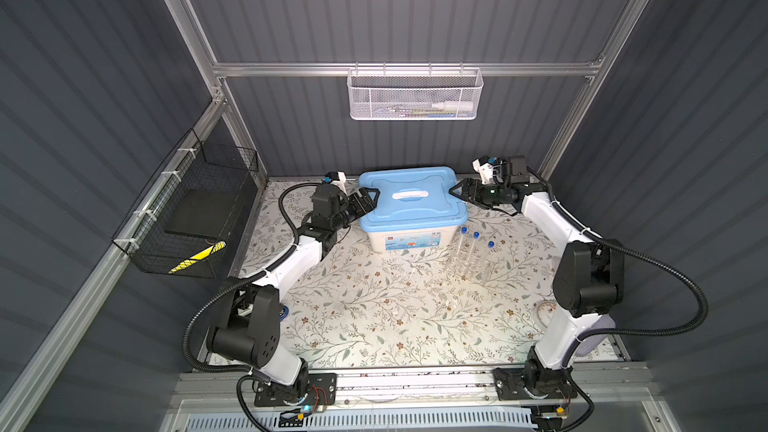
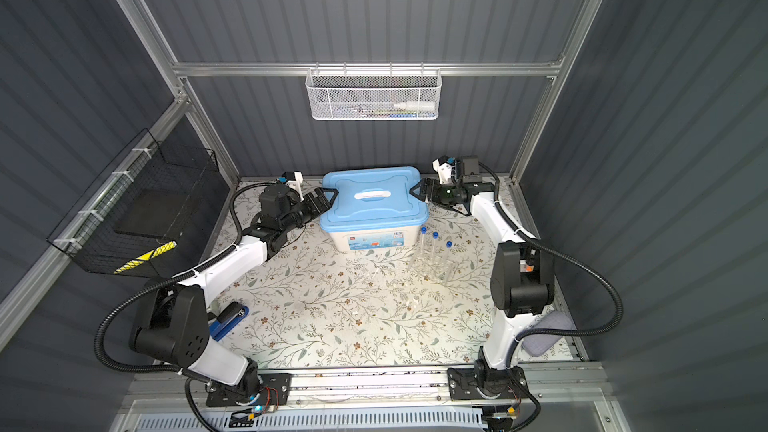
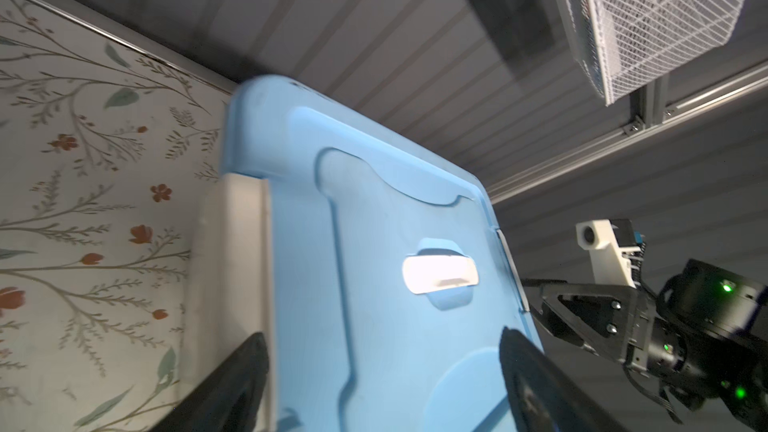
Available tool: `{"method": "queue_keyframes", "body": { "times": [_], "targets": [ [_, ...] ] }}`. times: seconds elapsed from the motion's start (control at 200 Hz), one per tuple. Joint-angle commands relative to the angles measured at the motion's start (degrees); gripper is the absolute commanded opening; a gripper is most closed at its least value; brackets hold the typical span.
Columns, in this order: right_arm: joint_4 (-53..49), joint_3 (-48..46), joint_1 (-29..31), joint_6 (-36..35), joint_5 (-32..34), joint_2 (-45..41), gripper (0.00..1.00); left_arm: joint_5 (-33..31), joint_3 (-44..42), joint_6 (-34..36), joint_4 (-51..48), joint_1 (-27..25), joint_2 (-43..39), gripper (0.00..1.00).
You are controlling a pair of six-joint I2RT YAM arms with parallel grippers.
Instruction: Organize the chemistry lab equipment
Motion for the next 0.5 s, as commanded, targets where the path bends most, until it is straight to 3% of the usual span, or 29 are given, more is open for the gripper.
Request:
{"method": "queue_keyframes", "body": {
  "times": [0.0,0.355,0.49],
  "targets": [
    [0.32,1.99,2.35,-0.25,-4.85,-2.41,0.82,2.31,1.41,0.68,0.31,-0.97,0.94,0.89],
    [-0.74,3.00,2.71,-0.39,-3.96,-2.53,0.82,2.35,1.21,0.85,0.49,-1.06,1.16,0.89],
    [-0.74,2.65,2.67,-0.35,-3.58,-2.24,0.82,-2.33,1.78,4.84,-4.61,-0.97,-2.72,0.91]
  ]
}}
